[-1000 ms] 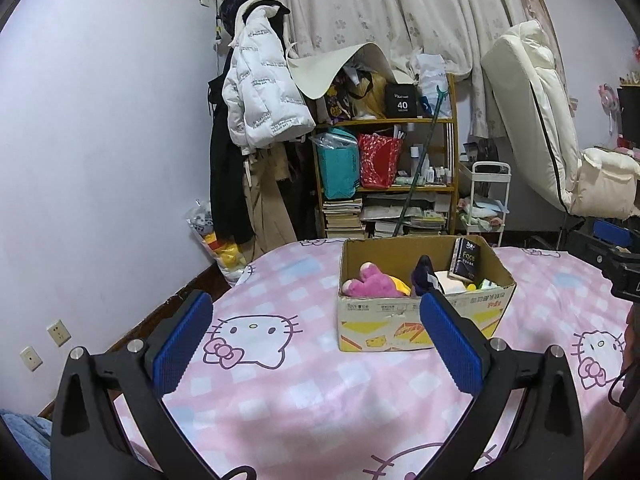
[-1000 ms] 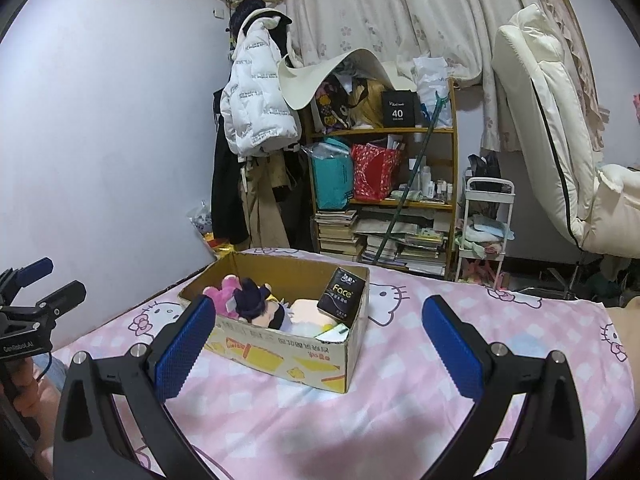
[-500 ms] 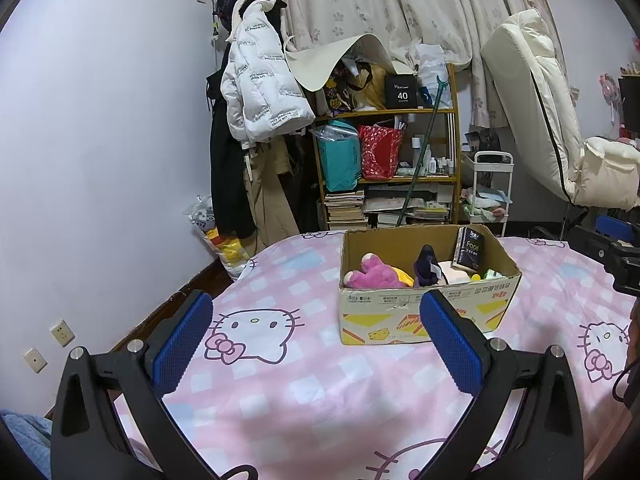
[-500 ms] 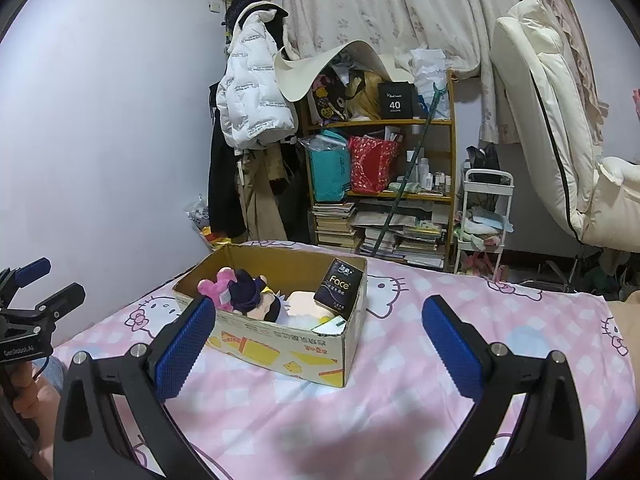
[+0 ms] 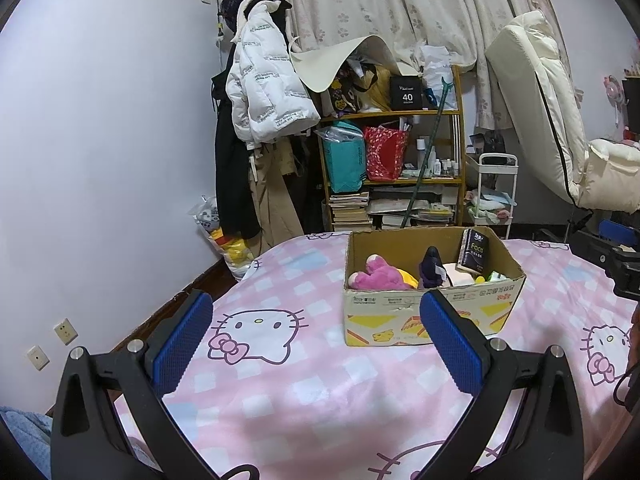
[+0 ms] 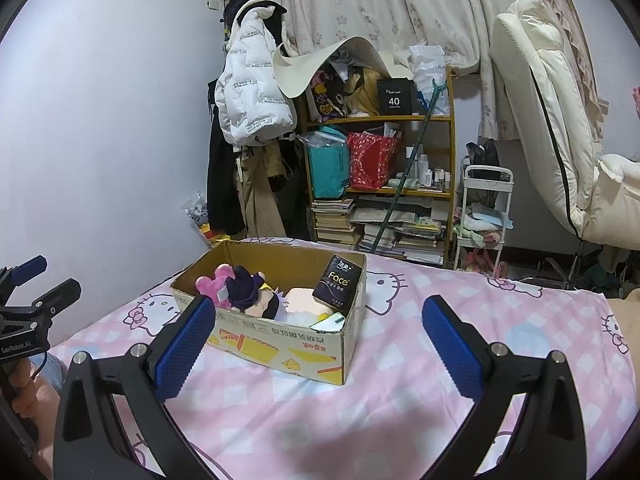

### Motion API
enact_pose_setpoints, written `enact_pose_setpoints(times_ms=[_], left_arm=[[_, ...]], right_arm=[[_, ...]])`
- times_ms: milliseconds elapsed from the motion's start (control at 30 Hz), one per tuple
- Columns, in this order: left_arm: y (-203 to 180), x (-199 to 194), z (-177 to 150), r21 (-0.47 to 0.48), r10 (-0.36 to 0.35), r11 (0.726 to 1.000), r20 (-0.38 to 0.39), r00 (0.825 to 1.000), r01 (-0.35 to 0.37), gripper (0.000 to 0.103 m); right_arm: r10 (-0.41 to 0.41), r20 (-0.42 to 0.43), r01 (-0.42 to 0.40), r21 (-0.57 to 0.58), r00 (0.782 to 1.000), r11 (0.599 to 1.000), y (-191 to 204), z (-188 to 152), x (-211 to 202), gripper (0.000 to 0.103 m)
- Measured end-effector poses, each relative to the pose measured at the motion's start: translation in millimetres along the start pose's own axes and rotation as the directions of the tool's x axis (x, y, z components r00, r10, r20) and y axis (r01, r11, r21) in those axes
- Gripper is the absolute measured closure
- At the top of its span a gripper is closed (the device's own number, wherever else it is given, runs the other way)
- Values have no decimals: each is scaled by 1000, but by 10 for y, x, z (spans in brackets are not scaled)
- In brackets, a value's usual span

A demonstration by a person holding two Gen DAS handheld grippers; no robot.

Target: Organize soft objects

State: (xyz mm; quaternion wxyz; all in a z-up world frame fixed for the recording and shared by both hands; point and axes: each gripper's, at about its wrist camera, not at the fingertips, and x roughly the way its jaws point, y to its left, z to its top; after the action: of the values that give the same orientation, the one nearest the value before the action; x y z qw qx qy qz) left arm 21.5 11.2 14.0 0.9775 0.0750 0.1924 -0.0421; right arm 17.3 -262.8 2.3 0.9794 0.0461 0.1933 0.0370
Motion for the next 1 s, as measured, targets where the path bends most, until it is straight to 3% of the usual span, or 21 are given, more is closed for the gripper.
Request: enact_pose_setpoints(times_ms=[1000], left_arm=[[2, 0, -28, 17, -9, 1000, -2, 1000, 9, 1]], right_arm=[[-4, -11, 4, 8, 1000, 1000, -30, -68, 72, 0]])
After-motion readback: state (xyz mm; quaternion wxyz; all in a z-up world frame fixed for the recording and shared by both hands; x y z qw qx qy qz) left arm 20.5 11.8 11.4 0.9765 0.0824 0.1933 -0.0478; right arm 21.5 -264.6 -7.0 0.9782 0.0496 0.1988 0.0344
